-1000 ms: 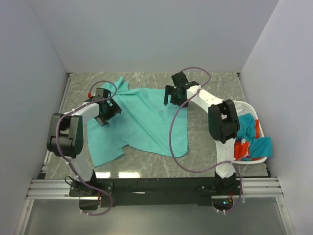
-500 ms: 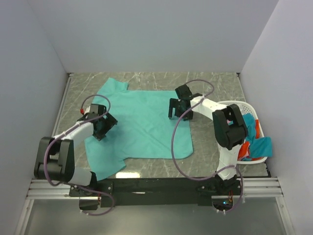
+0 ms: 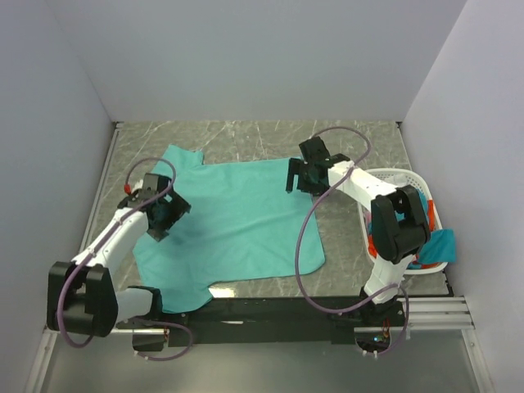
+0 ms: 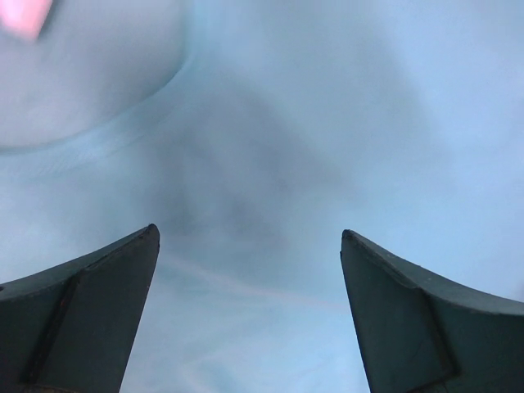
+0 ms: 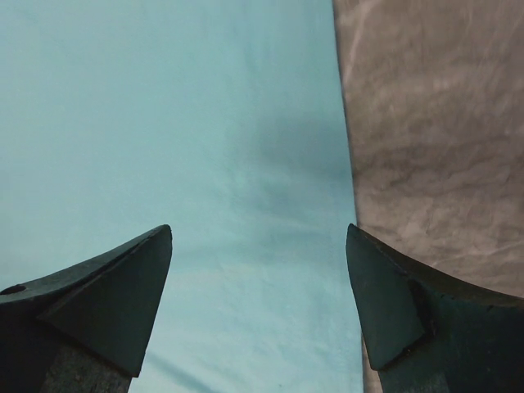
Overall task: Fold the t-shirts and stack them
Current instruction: Flatten the tshirt out
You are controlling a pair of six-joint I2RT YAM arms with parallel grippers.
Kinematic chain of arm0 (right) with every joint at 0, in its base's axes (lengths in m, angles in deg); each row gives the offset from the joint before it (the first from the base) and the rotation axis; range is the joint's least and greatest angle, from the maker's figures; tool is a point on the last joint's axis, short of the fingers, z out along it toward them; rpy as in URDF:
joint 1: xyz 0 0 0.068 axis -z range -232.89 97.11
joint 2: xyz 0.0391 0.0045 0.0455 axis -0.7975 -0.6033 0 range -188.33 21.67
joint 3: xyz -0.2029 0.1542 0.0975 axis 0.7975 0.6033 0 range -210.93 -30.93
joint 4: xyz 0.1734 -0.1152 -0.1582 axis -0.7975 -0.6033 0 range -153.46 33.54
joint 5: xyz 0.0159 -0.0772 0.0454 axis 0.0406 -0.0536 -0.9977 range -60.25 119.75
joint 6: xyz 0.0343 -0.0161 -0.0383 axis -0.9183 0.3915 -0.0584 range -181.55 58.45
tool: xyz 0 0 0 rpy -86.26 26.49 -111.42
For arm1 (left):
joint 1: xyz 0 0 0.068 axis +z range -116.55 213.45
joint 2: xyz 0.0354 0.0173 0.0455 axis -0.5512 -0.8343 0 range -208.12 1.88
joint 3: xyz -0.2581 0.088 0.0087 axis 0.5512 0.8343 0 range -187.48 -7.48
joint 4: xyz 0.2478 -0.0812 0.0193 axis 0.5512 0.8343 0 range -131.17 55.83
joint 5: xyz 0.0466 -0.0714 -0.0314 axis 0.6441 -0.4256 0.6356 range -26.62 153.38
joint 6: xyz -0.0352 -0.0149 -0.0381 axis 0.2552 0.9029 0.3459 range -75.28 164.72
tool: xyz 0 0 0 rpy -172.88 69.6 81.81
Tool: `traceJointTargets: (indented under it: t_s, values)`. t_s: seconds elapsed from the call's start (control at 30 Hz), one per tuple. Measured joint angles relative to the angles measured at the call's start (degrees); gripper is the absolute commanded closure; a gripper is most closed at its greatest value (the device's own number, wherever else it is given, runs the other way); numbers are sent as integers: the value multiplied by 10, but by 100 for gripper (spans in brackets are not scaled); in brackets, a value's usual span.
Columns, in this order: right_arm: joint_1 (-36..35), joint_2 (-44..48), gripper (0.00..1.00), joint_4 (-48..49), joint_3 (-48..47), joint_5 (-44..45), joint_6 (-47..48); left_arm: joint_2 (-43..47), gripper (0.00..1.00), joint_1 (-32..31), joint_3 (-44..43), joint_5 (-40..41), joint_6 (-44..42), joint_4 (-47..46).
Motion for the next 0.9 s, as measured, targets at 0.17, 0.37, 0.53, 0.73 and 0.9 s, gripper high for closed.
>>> traceJointTargets:
  t_s: [0.17,0.37,0.53,0.73,0.9]
  values:
    - [-2,-14,7,-5,-72,-14,6,-93,1,2,-106,22,-11,-12]
    - [-21,-118,8,-30,-212,-2,17,-254,1,12,-207,32,-21,-23]
    - [-33,-207,9,-50,-278,7,19,-361,1,19,-277,31,-29,-27]
    - [-30,-264,9,-86,-304,19,29,-421,1,19,-348,30,-40,-11]
    - [-5,-286,10,-107,-338,35,36,-457,1,19,-399,25,-50,-13]
